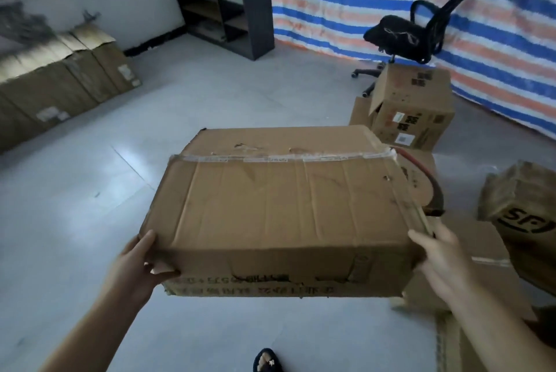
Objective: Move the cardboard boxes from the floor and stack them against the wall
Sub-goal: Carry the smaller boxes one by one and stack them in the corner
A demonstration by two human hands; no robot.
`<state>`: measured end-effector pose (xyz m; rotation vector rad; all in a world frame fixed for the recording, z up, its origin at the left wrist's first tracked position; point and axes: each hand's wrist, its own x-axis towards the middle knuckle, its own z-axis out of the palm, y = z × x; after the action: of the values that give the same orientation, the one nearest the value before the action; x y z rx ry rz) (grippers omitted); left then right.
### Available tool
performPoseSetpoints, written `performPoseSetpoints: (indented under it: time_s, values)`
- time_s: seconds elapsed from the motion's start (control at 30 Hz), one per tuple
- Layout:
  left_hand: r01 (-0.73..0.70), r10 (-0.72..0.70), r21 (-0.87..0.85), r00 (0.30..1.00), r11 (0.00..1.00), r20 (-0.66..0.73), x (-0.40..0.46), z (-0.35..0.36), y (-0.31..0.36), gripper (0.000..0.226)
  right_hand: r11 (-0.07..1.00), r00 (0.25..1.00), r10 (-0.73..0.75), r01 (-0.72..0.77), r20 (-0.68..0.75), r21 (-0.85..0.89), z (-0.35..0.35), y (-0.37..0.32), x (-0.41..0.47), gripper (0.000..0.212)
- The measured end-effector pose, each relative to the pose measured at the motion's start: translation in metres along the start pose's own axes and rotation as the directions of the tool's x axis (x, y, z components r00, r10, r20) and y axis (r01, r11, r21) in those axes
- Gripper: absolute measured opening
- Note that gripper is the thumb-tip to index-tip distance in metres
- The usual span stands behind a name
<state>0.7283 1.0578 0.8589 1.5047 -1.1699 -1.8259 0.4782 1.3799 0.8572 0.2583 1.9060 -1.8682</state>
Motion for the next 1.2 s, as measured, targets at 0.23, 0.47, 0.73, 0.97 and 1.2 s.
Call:
performPoseSetpoints:
  time_s: [0.23,0.47,0.73,0.97,1.2]
  values:
    - [-0.008,-0.007,-0.126,0.993,0.992,-0.115,0.056,-0.074,0.054,0.016,1.0,0.979,-0.008,0.013,0.204,-0.02,0.134,-0.029,0.026,0.031]
    - [-0.04,-0.005,-0.207,0.977,0.977,-0.215,0.129,-0.083,0.095,0.01,0.991,0.942,-0.032,0.073,0.334,-0.109,0.242,-0.056,0.1,0.031]
    - [-0.093,-0.011,-0.278,0.936,0.956,-0.353,0.243,-0.04,0.156,0.046,0.981,0.894,-0.009,0.095,0.449,-0.17,0.382,-0.115,0.227,0.025]
    - [-0.128,-0.038,-0.352,0.903,0.927,-0.427,0.333,0.0,0.213,0.036,0.968,0.857,0.011,0.121,0.515,-0.222,0.501,-0.173,0.321,0.027]
    - [-0.166,-0.054,-0.395,0.871,0.904,-0.489,0.448,-0.004,0.272,0.036,0.961,0.831,-0.005,0.158,0.556,-0.228,0.637,-0.194,0.383,0.026]
